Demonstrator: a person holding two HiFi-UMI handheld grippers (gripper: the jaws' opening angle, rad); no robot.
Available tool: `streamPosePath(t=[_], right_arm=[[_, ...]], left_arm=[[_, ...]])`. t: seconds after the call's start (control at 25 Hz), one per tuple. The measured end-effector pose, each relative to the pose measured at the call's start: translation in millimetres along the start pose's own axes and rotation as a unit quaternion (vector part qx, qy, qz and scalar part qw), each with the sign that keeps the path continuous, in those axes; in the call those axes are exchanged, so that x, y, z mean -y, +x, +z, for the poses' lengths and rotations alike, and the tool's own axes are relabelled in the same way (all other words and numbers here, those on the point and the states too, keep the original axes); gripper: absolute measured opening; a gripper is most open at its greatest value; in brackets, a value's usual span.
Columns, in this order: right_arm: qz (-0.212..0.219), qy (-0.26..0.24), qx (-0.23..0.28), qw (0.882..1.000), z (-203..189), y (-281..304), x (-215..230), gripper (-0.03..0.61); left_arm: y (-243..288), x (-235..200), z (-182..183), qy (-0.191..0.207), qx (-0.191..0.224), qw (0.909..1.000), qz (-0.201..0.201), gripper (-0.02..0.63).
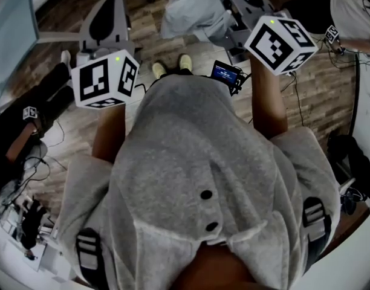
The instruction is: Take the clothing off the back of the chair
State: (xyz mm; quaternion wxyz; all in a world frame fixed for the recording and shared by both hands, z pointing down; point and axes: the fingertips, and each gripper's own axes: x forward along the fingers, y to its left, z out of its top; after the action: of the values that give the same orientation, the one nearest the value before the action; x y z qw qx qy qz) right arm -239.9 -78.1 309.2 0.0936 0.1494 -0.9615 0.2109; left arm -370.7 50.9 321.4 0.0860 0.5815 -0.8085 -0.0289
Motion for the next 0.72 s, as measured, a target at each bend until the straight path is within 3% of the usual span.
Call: streamPosePath(t=[0.72], right_arm=[[-0.005, -0.004, 0.000, 1.000, -0.8, -2.4, -3.8, 0.048]], left_arm=[[3.3, -1.2, 0.0, -0.004, 0.003, 0.9999, -0.014, 0.011]])
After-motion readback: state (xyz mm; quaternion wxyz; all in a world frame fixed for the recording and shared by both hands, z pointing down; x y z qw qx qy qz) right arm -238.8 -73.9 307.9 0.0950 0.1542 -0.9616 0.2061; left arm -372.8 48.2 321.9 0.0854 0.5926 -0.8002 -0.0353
